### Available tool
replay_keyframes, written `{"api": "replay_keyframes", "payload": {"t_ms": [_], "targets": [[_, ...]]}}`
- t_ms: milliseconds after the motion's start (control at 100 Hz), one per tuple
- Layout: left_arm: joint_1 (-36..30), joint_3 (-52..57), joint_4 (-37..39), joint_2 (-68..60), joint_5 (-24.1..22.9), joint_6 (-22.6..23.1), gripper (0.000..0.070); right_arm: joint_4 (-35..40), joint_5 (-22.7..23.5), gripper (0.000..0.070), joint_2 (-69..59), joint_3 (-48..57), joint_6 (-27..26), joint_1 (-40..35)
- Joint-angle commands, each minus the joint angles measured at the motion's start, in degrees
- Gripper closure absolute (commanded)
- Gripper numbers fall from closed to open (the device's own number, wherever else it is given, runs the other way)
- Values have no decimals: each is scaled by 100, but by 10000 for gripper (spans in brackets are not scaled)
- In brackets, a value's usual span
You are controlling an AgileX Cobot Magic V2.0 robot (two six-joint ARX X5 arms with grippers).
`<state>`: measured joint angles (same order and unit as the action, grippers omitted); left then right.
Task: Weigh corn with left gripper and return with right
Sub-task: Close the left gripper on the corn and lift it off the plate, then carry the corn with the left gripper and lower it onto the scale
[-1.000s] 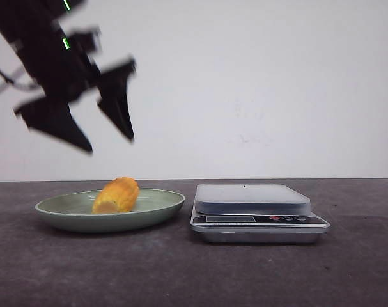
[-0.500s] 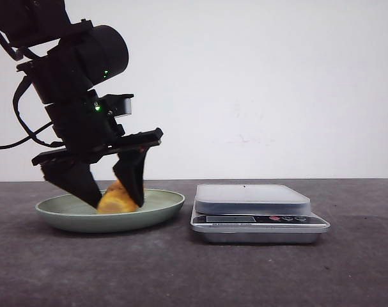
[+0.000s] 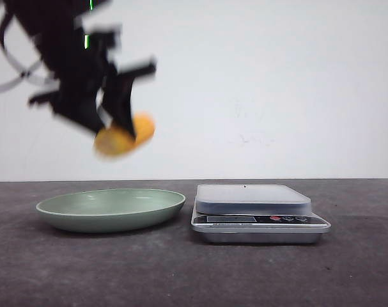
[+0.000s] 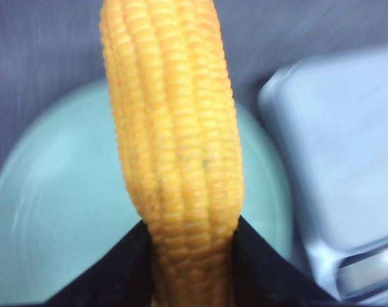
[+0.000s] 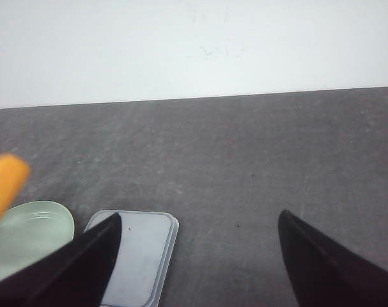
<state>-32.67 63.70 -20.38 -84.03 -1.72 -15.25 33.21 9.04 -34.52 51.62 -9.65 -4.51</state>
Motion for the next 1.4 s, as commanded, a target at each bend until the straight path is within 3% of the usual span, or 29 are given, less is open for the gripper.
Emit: {"api": "replay_keyframes", "payload": {"t_ms": [0,190,330,580,1030,1130,1240,1280,1390], "targets": [[-321,267,-13,-105,17,-173,685,-55,-4,212,-20,92,24,-24],[-1220,1198,52,-699,-175,-632,685,-48,-2,212,-20,92,-22,-24],[-1537,1838,240,-1488,-273,-929,685,-9,-4,212,-20,92,-26,-24],[-1611,2295,192,-2562,-275,-1405,686,131,-11,212,-17,92,-37,-24],[-1611,2295,-131,-3165,-280,-1405,680,184,-26,211,-17,92,-20,-24],[-1615,2295,-243,-3217,-280,-1375,609,184,-26,211,-17,92,-17,-24],[-1624,2295,-251,-3217,-284,-1300,334,188,-26,210,-17,92,-17,-24],[-1635,2295,-223,-3217,-284,-1276,272,190,-24,210,-20,92,-17,-24],[-1639,2306,-192,-3213,-284,-1263,255,205,-24,204,-20,92,-17,-24]]}}
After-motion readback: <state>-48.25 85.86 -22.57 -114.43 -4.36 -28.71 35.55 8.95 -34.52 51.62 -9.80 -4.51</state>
